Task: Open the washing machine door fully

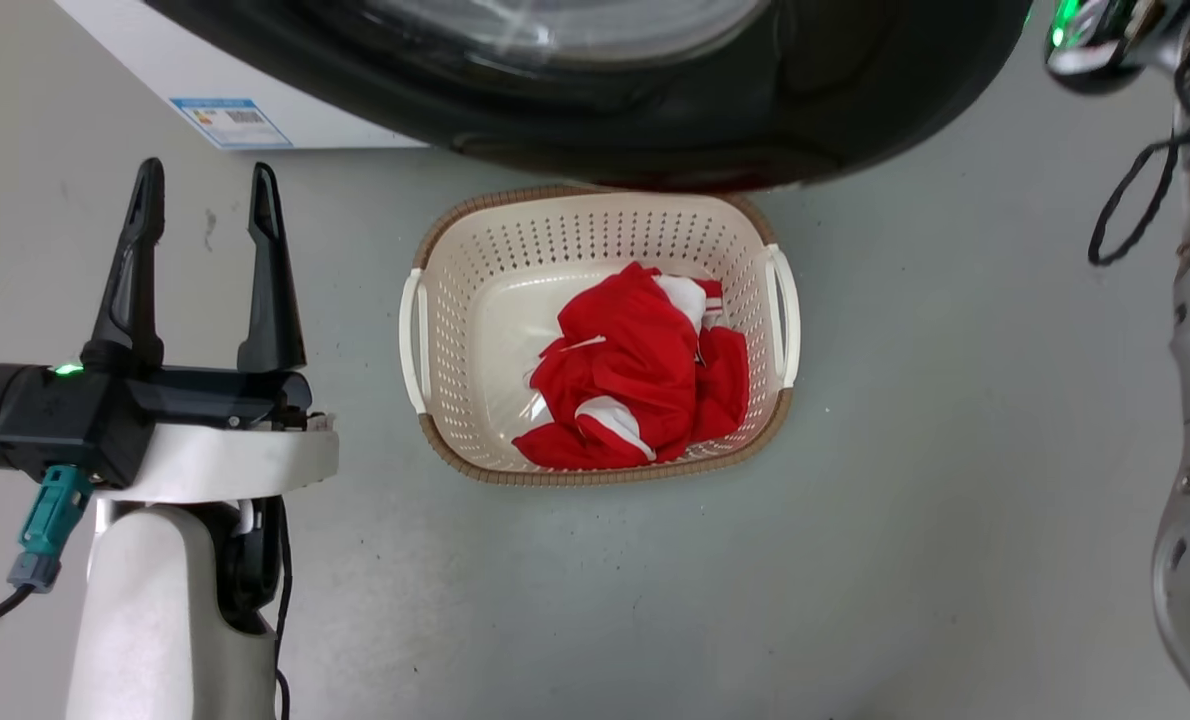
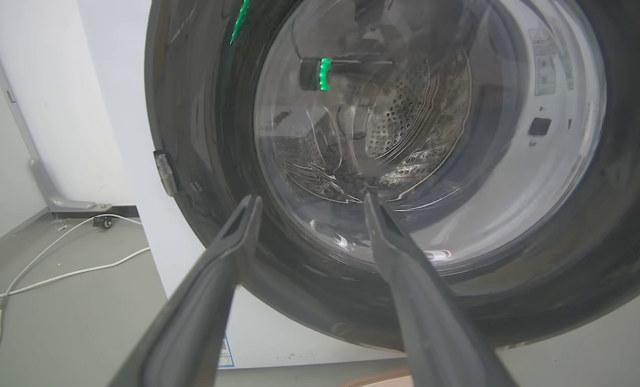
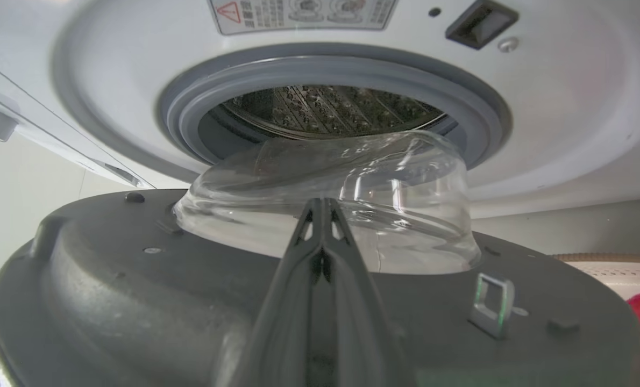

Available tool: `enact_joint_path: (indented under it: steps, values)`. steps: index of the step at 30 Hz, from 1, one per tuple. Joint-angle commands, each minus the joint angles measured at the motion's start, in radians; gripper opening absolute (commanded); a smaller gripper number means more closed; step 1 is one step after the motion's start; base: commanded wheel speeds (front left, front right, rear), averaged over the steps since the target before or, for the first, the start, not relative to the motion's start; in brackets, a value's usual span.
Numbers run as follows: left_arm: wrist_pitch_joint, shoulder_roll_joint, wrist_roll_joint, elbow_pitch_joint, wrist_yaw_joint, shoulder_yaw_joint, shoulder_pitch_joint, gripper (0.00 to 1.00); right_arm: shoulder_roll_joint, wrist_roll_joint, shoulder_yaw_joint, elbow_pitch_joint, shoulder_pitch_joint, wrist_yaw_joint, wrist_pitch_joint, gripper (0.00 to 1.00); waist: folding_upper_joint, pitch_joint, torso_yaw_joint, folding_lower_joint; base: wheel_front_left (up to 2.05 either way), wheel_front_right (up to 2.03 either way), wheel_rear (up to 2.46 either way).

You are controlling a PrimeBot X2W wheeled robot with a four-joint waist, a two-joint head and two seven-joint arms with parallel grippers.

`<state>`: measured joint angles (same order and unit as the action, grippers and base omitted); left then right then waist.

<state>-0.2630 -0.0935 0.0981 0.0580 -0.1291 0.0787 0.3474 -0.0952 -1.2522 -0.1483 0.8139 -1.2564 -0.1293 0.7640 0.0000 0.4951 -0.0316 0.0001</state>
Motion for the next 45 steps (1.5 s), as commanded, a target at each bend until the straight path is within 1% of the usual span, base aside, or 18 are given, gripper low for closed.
enact_joint_path:
  steps: [1,4,10,14,16,20,30,31,37,41,45]
  values:
    - [-0.003,0.0,-0.007,-0.005,-0.003,0.001,-0.016,1.0,0.006,-0.007,0.002,-0.017,0.029,-0.002,0.022,0.0,0.0,-0.023,-0.004,-0.0001,0.0,0.0,0.0]
    - [-0.002,0.003,-0.008,-0.018,-0.003,0.002,-0.037,1.0,0.019,-0.017,0.0,-0.062,0.096,-0.002,0.079,0.0,0.0,-0.063,-0.008,-0.0001,0.0,0.0,0.0]
    - [-0.003,0.012,-0.017,-0.041,-0.003,0.008,-0.092,1.0,0.038,-0.036,0.01,-0.141,0.225,-0.002,0.149,0.0,0.0,-0.144,-0.009,-0.0001,0.0,0.0,0.0]
    - [-0.003,0.022,-0.024,-0.053,-0.003,0.01,-0.129,1.0,0.046,-0.055,0.037,-0.182,0.307,-0.002,0.187,0.0,0.0,-0.193,-0.006,-0.0001,0.0,0.0,0.0]
    - [-0.003,0.026,-0.021,-0.055,-0.003,0.014,-0.14,1.0,0.048,-0.079,0.062,-0.199,0.339,-0.002,0.205,0.0,0.0,-0.211,-0.004,-0.0001,0.0,0.0,0.0]
    - [-0.003,0.032,-0.024,-0.065,-0.003,0.015,-0.162,1.0,0.049,-0.16,0.161,-0.226,0.402,-0.002,0.216,0.0,0.0,-0.244,-0.002,-0.0001,0.0,0.0,0.0]
    - [-0.003,0.04,-0.041,-0.076,-0.002,0.01,-0.198,1.0,0.05,-0.339,0.452,-0.322,0.509,-0.002,0.145,0.0,0.0,-0.296,-0.005,-0.0001,0.0,0.0,0.0]
    - [-0.003,0.04,-0.041,-0.076,-0.002,0.01,-0.198,1.0,0.05,-0.339,0.452,-0.322,0.509,-0.002,0.145,0.0,0.0,-0.296,-0.005,-0.0001,0.0,0.0,0.0]
    - [-0.003,0.041,-0.045,-0.078,-0.001,-0.003,-0.201,1.0,0.048,-0.421,0.596,-0.394,0.543,-0.002,0.091,0.0,0.0,-0.308,0.0,-0.0001,0.0,0.0,0.0]
    - [-0.003,0.042,-0.045,-0.082,0.0,-0.009,-0.205,1.0,0.048,-0.45,0.662,-0.425,0.556,-0.002,0.044,0.0,0.0,-0.315,0.001,-0.0001,0.0,0.0,0.0]
    - [-0.003,0.043,-0.04,-0.087,0.004,-0.011,-0.208,1.0,0.046,-0.446,0.684,-0.426,0.576,-0.002,-0.053,0.0,0.0,-0.323,0.002,-0.0001,0.0,0.0,0.0]
